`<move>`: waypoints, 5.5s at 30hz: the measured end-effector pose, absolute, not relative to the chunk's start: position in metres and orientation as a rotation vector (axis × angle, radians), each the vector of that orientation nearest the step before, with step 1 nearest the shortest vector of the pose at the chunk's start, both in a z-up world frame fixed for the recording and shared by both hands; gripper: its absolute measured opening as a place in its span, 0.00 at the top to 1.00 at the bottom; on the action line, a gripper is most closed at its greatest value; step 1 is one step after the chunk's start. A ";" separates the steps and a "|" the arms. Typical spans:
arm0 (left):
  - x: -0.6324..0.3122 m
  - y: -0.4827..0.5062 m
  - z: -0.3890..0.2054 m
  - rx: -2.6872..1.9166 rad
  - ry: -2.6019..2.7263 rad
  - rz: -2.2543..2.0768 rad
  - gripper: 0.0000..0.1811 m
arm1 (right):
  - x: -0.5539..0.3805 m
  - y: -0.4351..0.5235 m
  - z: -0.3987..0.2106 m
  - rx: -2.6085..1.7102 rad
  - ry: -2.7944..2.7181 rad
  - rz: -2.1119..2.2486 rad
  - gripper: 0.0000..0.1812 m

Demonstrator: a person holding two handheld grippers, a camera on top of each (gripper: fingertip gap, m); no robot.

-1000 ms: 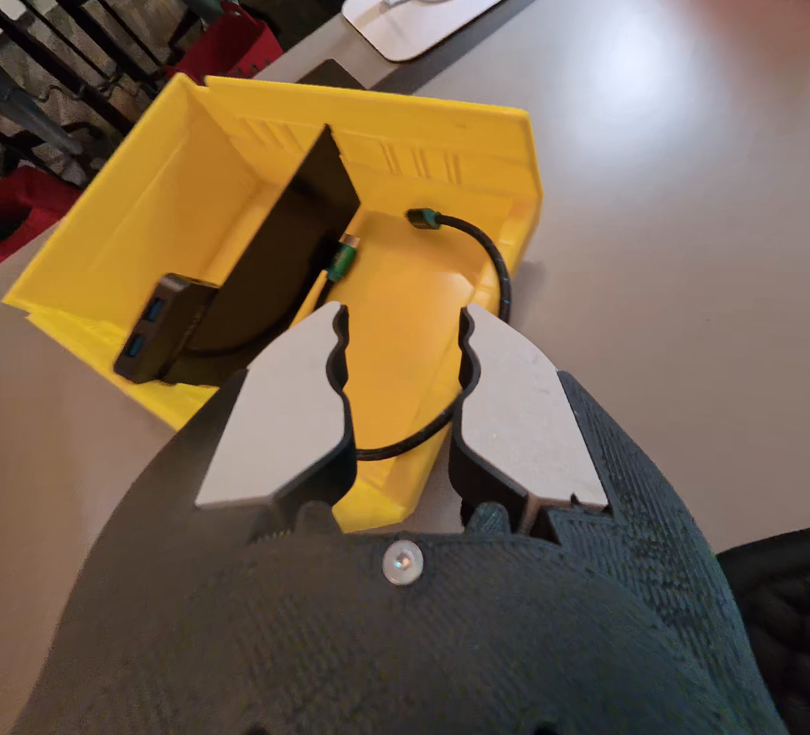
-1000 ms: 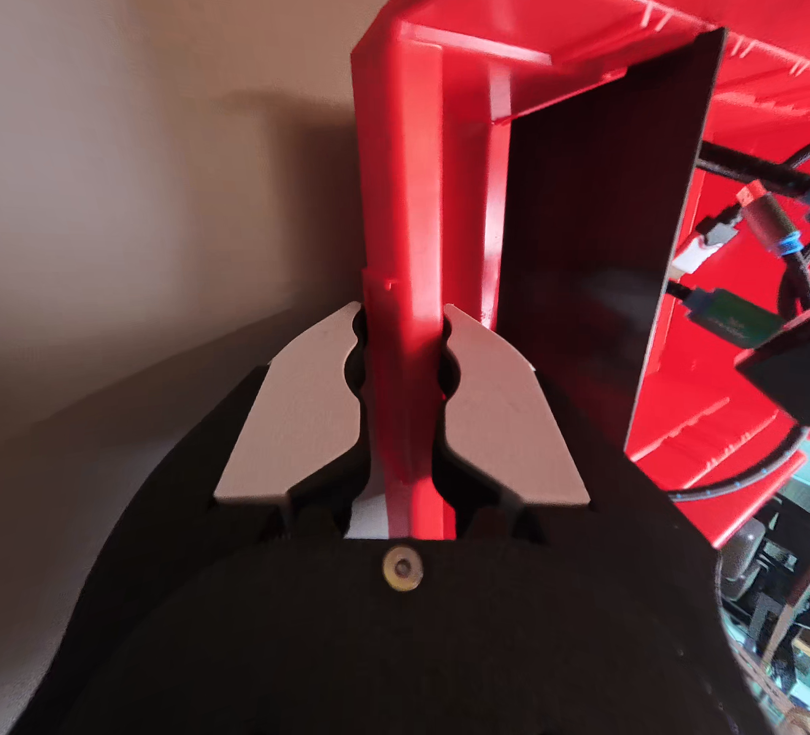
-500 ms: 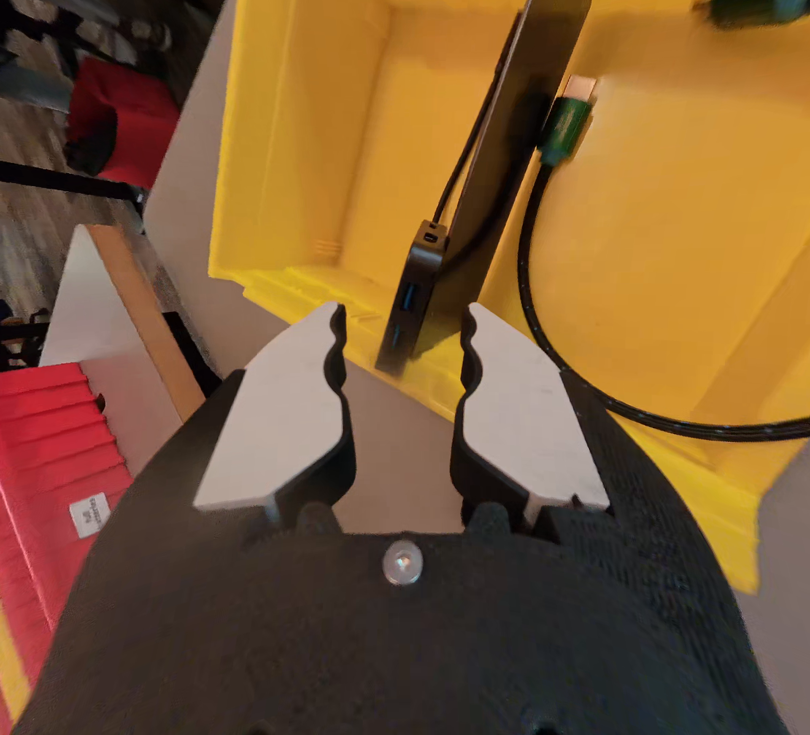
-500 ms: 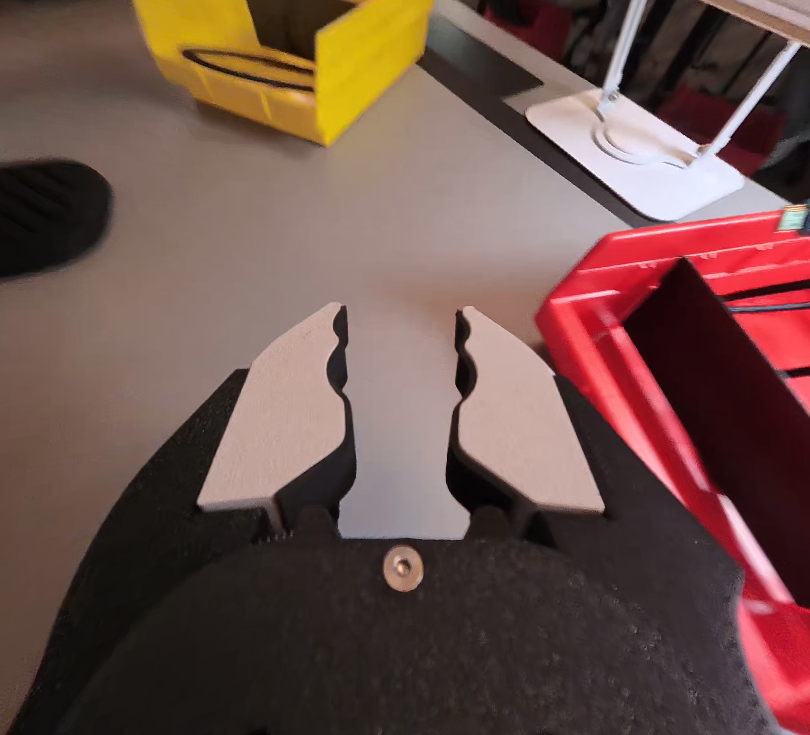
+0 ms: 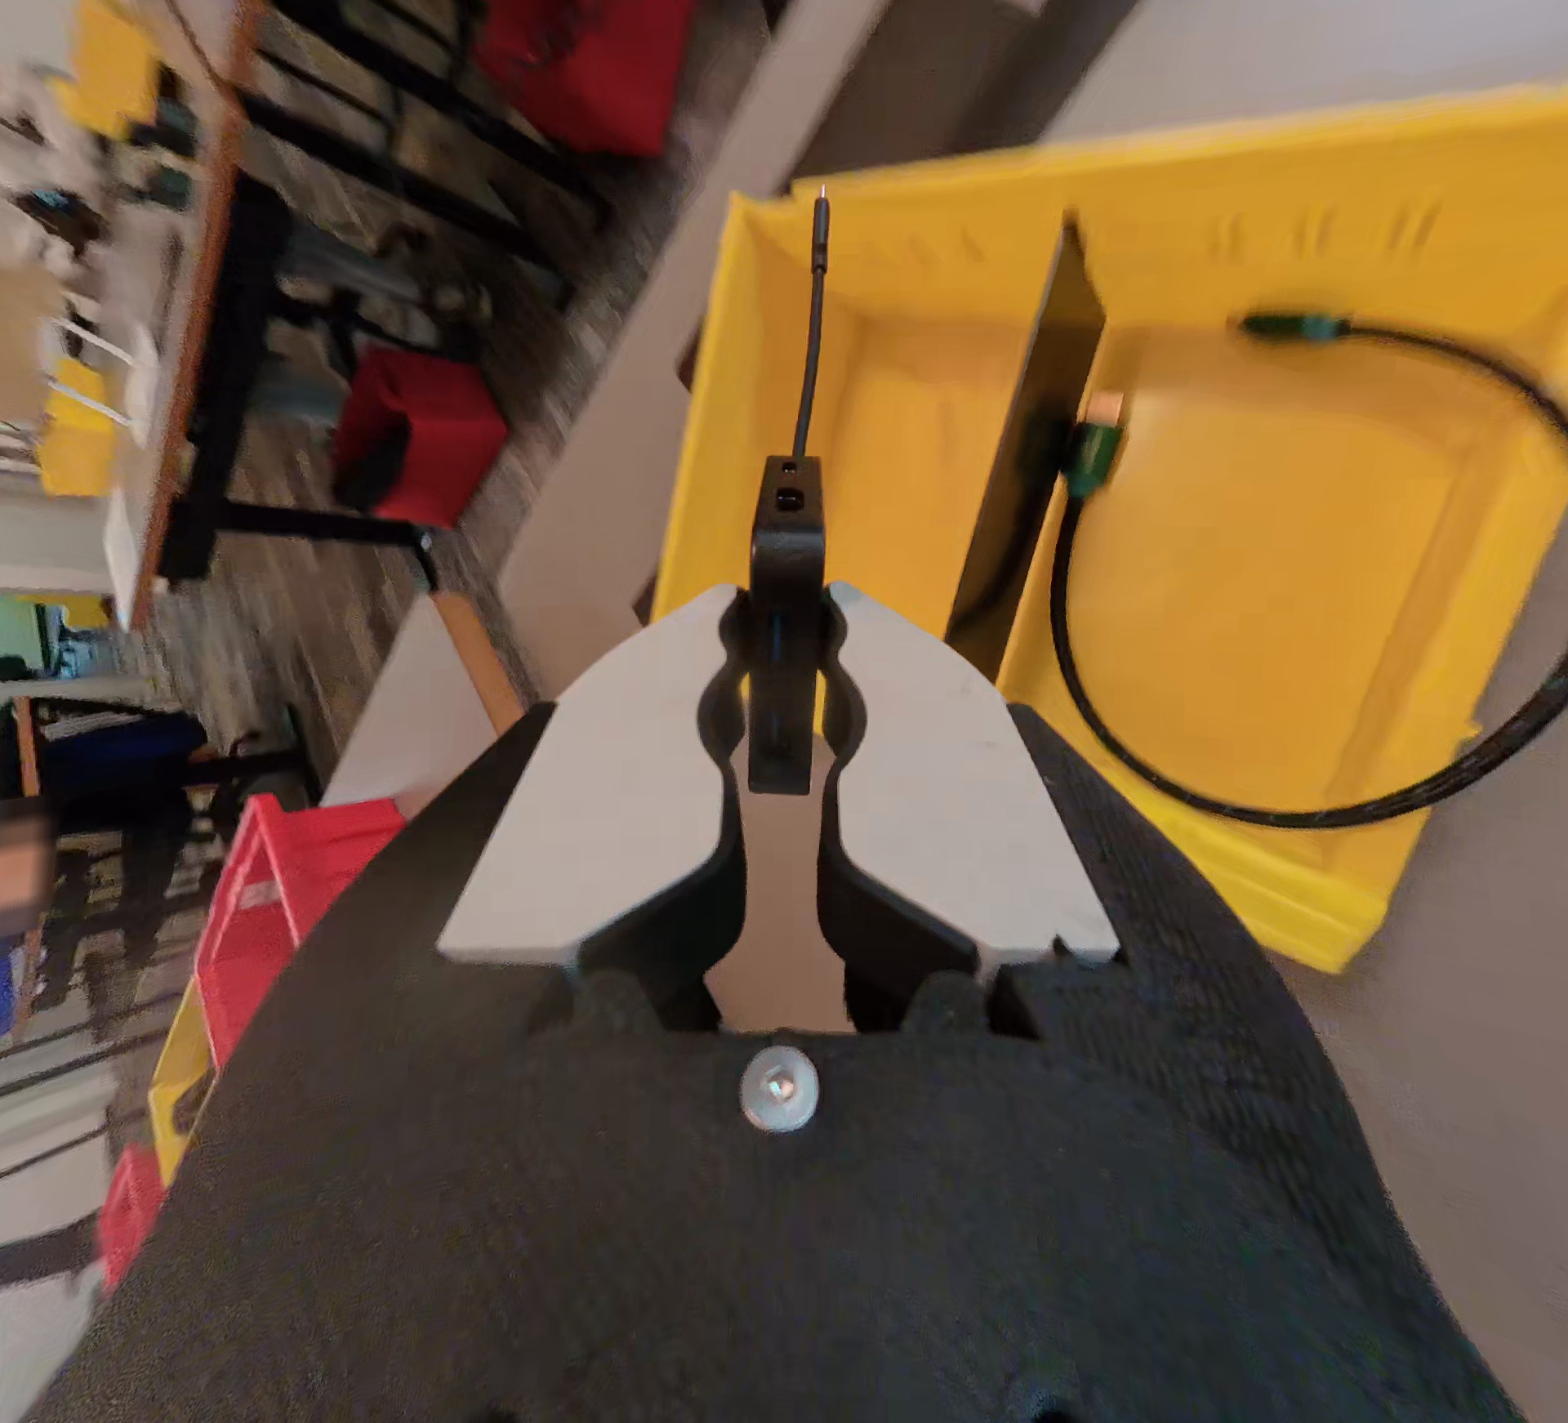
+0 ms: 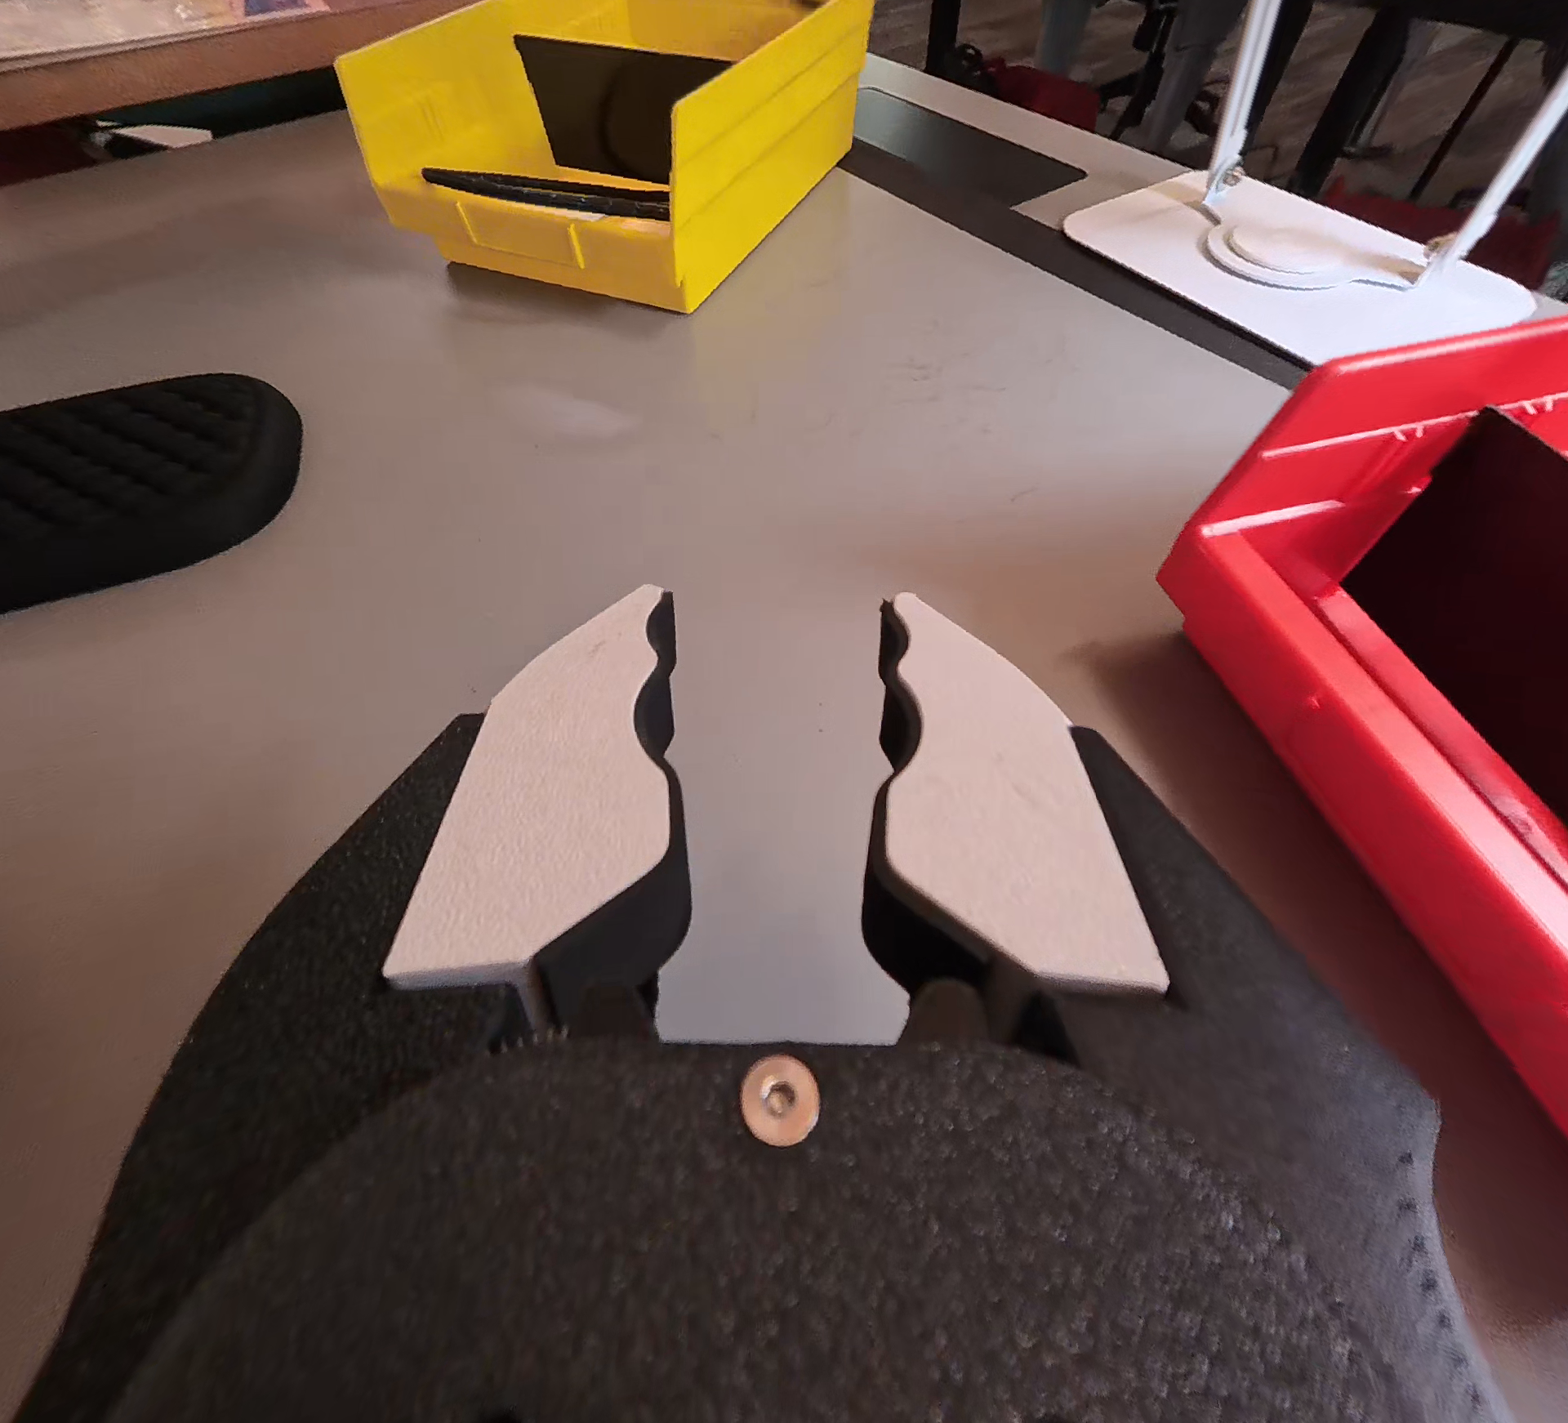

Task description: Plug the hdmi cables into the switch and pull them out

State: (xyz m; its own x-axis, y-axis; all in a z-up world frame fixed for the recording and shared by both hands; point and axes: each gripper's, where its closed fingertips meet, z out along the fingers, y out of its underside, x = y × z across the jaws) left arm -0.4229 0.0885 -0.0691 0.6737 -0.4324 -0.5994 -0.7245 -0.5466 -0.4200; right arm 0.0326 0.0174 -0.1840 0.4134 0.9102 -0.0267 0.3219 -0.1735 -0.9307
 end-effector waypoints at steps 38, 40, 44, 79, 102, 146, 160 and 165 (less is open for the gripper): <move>-0.063 0.020 -0.030 -1.267 0.802 -0.934 0.88 | -0.065 0.017 -0.042 -0.977 -1.217 1.262 0.92; -0.071 0.034 -0.040 -1.367 0.783 -0.807 0.88 | -0.062 0.031 -0.045 -1.011 -1.244 1.037 0.92; -0.081 0.046 -0.040 -1.430 0.806 -0.600 0.83 | -0.048 0.069 -0.045 -1.059 -1.216 0.594 0.92; -0.048 0.024 -0.043 -1.223 1.046 -1.031 0.91 | -0.045 0.025 -0.043 -1.033 -1.293 1.274 0.93; -0.098 0.052 -0.031 -1.375 0.906 -0.850 0.82 | -0.026 0.053 -0.042 -1.114 -1.210 1.236 0.93; -0.150 -0.039 -0.103 -1.931 0.598 -1.216 0.96 | 0.028 0.094 -0.017 -1.147 -0.960 1.278 0.93; -0.147 0.013 -0.190 -2.075 0.804 -0.471 0.88 | 0.035 0.096 -0.021 -1.111 -0.956 1.338 0.93; -0.075 -0.059 -0.226 -2.285 1.034 -0.896 0.81 | 0.035 0.092 -0.027 -1.090 -0.985 1.405 0.93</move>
State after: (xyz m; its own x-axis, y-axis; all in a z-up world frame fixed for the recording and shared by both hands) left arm -0.0751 -0.0595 -0.2264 0.5016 -0.7837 0.3664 -0.4740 -0.6033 -0.6414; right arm 0.0353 0.0916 -0.0271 -0.0296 0.9943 -0.1023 -0.2431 -0.1064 -0.9641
